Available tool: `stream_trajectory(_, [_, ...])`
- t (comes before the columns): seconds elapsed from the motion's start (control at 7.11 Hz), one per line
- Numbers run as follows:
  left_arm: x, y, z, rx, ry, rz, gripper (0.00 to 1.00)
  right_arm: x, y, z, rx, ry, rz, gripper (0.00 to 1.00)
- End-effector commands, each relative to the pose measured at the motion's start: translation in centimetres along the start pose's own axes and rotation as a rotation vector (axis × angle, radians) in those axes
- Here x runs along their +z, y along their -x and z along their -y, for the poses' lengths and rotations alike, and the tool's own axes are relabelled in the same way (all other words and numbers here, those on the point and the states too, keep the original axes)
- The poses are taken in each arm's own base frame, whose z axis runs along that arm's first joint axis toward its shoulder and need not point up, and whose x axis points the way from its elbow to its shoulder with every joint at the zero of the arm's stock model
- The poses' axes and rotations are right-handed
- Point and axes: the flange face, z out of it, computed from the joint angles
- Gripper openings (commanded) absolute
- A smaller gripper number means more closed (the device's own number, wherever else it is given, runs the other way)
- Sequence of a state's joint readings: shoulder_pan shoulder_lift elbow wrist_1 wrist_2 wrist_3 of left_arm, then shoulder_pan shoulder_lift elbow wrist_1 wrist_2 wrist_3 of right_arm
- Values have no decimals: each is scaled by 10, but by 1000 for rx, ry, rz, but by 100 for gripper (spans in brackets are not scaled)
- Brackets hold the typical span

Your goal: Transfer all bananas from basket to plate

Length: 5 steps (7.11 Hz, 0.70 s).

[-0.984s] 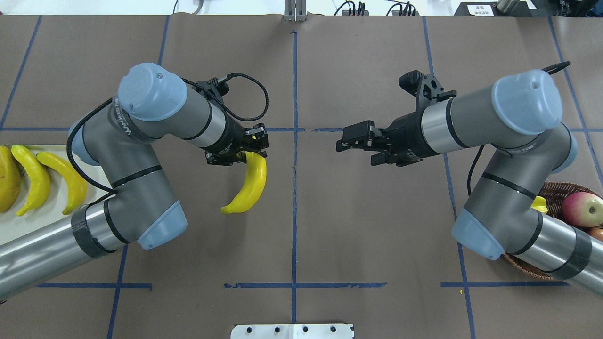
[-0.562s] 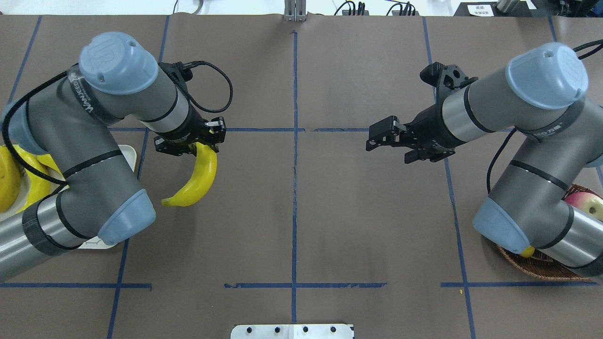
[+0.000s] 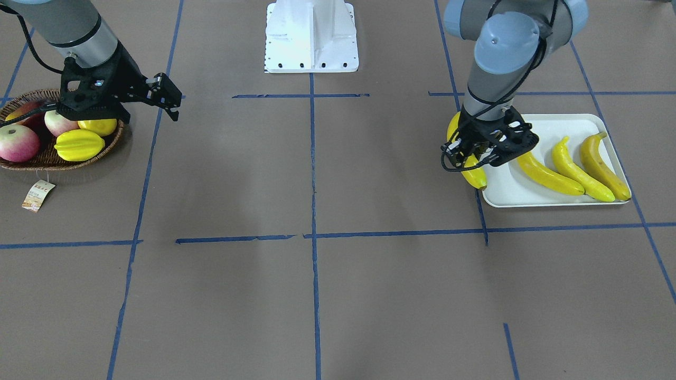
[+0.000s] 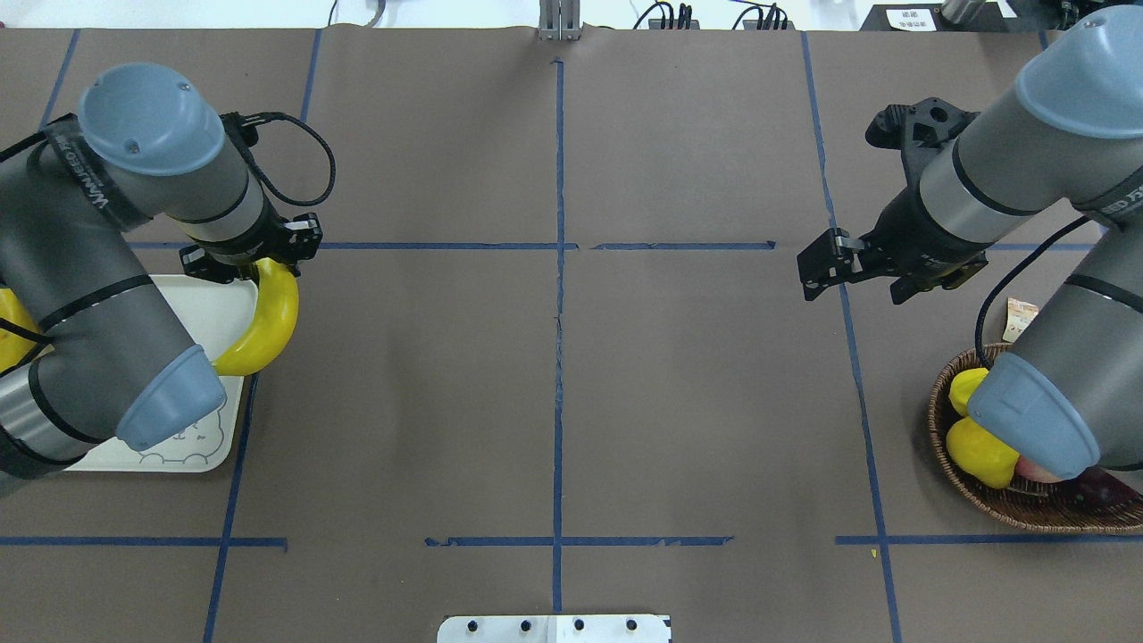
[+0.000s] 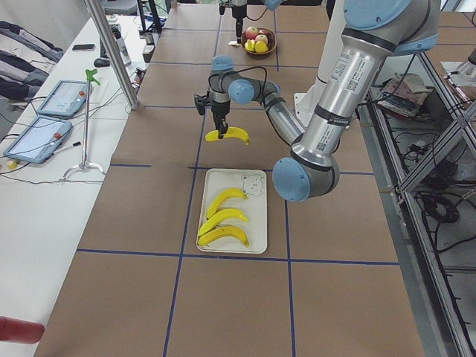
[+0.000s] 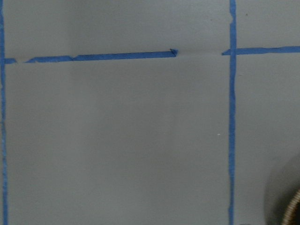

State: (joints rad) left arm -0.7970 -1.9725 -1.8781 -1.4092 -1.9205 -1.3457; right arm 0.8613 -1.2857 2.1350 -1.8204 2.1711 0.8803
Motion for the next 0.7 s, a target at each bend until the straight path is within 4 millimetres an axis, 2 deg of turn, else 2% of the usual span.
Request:
stream_trajectory(0.0, [32, 82, 41, -184, -47, -35, 0, -8, -72, -10, -111, 10, -64, 100])
stream_trajectory(0.14, [51, 102, 43, -295, -51, -72, 0, -11, -82, -10, -105, 6, -70, 100])
stream_trajectory(0.42, [68, 117, 49, -482, -49, -75, 0, -13, -85, -8, -111, 1, -70, 100])
stream_trajectory(0.56, [81, 137, 48, -566, -46, -45, 0, -14, -86, -8, -113, -2, -70, 100])
